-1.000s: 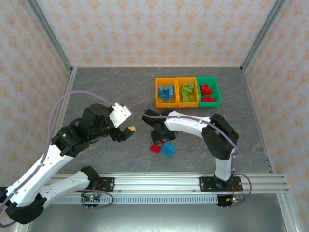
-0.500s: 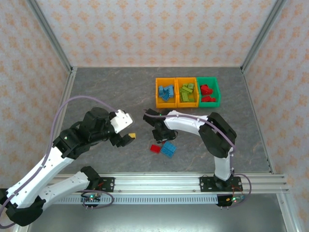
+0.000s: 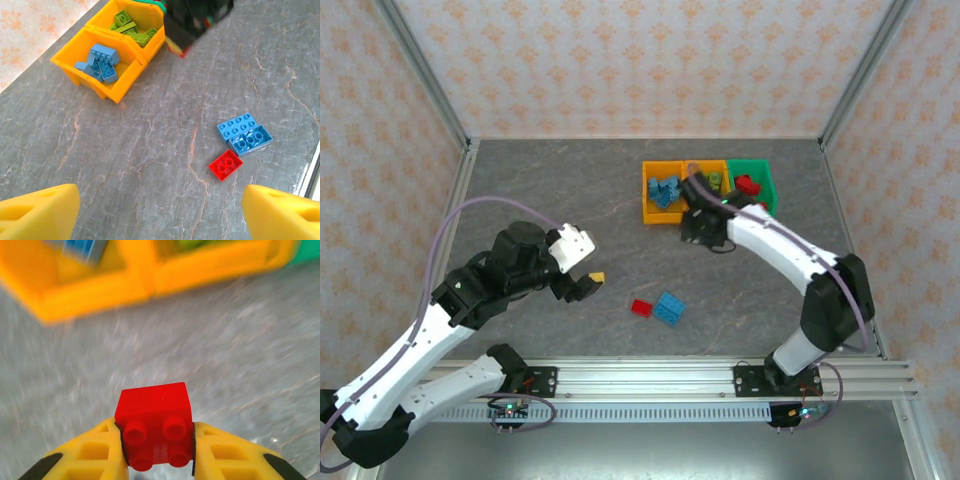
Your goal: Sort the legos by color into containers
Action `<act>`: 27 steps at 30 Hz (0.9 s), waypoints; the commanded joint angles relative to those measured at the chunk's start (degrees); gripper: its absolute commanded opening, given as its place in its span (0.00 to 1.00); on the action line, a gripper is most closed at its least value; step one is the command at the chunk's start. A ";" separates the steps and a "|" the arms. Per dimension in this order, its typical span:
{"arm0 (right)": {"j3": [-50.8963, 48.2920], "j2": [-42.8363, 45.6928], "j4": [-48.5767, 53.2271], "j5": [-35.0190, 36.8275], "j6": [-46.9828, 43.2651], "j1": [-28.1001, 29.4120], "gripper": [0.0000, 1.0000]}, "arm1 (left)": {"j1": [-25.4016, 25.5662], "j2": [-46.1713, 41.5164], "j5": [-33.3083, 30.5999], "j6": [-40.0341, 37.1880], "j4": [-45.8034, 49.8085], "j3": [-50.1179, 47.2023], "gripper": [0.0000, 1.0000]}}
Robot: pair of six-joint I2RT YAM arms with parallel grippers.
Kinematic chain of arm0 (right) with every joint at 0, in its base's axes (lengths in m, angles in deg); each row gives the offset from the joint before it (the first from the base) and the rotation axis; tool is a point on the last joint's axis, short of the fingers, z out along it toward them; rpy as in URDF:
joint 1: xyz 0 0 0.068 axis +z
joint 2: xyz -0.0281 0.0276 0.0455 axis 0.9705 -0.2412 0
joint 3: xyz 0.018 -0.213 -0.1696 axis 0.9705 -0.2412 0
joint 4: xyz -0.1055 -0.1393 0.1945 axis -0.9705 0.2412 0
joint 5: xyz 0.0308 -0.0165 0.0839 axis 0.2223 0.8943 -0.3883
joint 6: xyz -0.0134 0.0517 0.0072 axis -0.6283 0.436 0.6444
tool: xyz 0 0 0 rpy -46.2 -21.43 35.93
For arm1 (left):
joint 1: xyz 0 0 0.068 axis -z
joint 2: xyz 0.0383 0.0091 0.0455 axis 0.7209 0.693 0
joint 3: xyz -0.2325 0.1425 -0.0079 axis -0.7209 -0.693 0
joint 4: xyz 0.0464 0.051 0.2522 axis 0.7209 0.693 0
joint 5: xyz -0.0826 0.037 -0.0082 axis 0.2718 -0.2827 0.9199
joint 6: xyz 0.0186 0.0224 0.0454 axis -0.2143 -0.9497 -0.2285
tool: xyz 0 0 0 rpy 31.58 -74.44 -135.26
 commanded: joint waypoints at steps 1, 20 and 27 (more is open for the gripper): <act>3.38 -0.22 -1.33 2.04 3.61 -9.03 0.27 | -0.34 1.12 -1.24 3.99 -4.09 -0.60 0.85; 35.35 -23.92 14.41 -3.09 3.04 -25.61 0.76 | -0.08 7.22 -3.75 16.15 3.54 -0.71 0.90; 13.59 -5.26 8.13 -5.47 7.05 -24.64 0.78 | 1.82 19.90 0.17 20.21 4.44 0.94 0.89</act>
